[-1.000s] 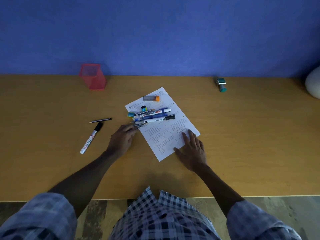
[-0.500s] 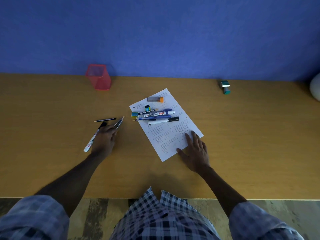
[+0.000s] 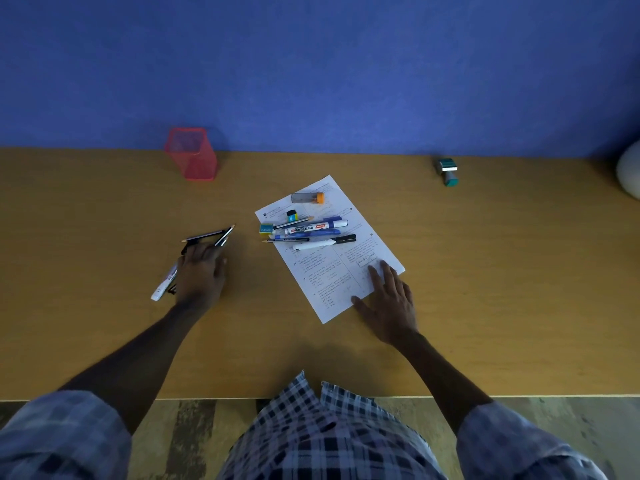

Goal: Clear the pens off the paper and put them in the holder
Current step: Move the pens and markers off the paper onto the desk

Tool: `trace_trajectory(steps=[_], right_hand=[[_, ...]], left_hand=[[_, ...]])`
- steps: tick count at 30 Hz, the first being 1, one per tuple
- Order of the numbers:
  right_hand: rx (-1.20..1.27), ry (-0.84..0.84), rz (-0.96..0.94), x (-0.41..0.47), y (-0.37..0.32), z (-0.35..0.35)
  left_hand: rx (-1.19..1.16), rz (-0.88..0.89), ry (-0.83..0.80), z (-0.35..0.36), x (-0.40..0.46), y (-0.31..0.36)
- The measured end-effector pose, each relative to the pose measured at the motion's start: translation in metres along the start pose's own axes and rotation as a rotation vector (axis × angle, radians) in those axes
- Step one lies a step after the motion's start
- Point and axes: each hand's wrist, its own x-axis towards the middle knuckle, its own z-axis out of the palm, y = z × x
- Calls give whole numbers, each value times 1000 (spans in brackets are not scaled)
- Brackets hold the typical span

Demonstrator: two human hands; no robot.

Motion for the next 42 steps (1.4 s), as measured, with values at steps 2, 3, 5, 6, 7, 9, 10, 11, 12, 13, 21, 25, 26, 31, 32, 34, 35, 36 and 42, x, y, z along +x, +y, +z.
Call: trace_trajectory(steps=[2, 3, 5, 6, 7, 9, 10, 11, 12, 13, 21, 25, 26, 31, 32, 34, 35, 36, 42], right_hand=[[13, 16, -16, -1, 0, 0], [21, 18, -12, 1, 1, 2], [4, 25, -8, 1, 0, 2], [8, 27, -11, 1, 0, 1], [11, 29, -11, 1, 1, 2], [4, 22, -8, 1, 2, 2], [0, 14, -11, 1, 2, 1], [-3, 12, -17, 1, 3, 2], [0, 13, -19, 1, 3, 2], [9, 13, -22, 1, 3, 1], [-3, -3, -21, 2, 6, 2], [-11, 6, -34, 1, 9, 3], [-10, 3, -32, 1, 9, 2], [5, 1, -20, 0, 6, 1], [3, 1, -21, 0, 5, 1], [2, 1, -22, 0, 5, 1], [1, -1, -21, 0, 5, 0], [2, -5, -19, 0, 5, 0], [-1, -11, -21, -1, 4, -1]], left_hand=[[5, 57, 42, -2, 3, 16], [5, 78, 39, -2, 5, 24], [-6, 135, 5, 0, 11, 40], [-18, 166, -17, 0, 15, 50], [-31, 202, -35, 1, 18, 59], [-39, 294, -41, 5, 26, 77], [-40, 334, -42, 7, 31, 86], [-46, 365, -50, 9, 36, 95], [-50, 394, -59, 12, 41, 104], [-47, 432, -64, 15, 46, 112], [141, 581, -300, 54, 70, 168], [211, 566, -337, 69, 75, 175], [222, 554, -348, 72, 76, 175], [220, 539, -345, 78, 75, 171], [220, 546, -335, 77, 74, 171], [197, 554, -319, 77, 72, 169], [185, 554, -313, 77, 71, 168], [175, 550, -308, 77, 69, 167], [81, 479, -237, 74, 56, 155]])
